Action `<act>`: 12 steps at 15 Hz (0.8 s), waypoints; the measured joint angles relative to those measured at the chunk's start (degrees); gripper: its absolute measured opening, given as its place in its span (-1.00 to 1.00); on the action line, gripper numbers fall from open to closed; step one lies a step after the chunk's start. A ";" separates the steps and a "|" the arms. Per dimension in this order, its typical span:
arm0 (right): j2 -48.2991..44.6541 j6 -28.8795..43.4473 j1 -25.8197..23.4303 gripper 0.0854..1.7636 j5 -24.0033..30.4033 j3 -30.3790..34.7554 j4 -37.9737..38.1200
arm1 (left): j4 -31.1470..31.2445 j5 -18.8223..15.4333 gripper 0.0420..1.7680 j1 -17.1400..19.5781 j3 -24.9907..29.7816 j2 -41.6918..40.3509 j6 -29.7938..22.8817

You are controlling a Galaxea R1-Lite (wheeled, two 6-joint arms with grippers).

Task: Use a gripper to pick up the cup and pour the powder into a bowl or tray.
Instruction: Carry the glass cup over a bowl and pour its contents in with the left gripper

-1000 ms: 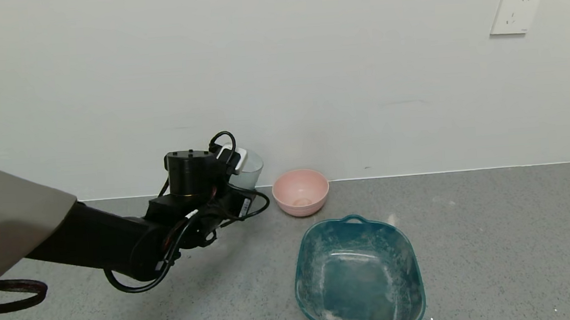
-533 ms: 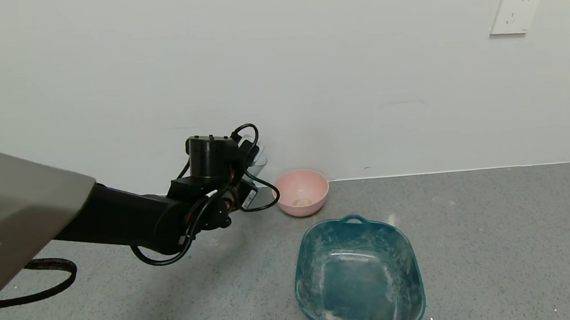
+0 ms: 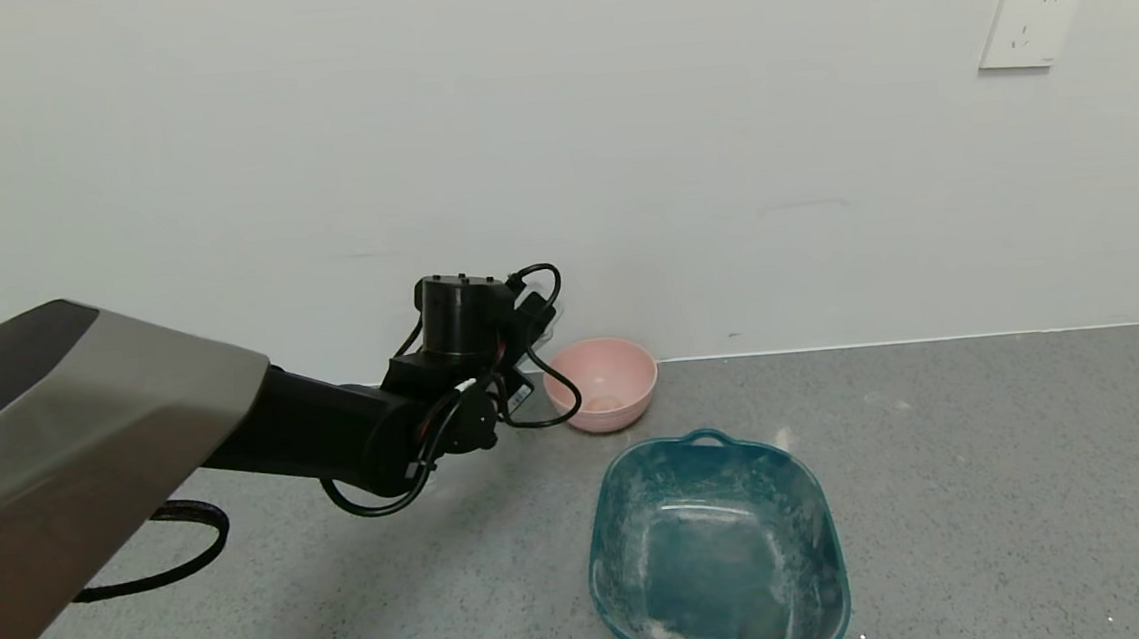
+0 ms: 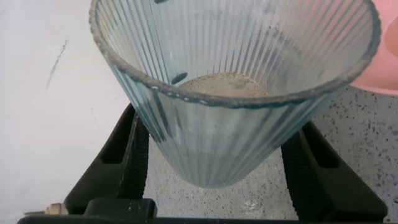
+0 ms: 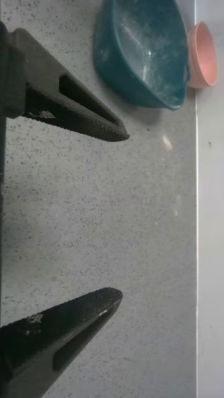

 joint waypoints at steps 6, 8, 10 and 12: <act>0.00 -0.02 0.02 0.94 0.00 0.00 0.00 | 7.97 -1.11 0.40 -1.27 -5.66 1.73 0.99; 0.00 0.00 0.02 0.94 -0.02 0.00 0.00 | 10.53 -0.44 0.40 -1.79 -7.97 2.45 1.99; 0.00 0.00 0.02 0.94 0.00 0.00 0.00 | 11.12 0.94 0.40 -2.43 -9.73 3.23 3.74; 0.00 0.00 0.02 0.94 0.00 0.00 0.00 | 11.53 3.00 0.40 -2.90 -11.12 4.13 5.25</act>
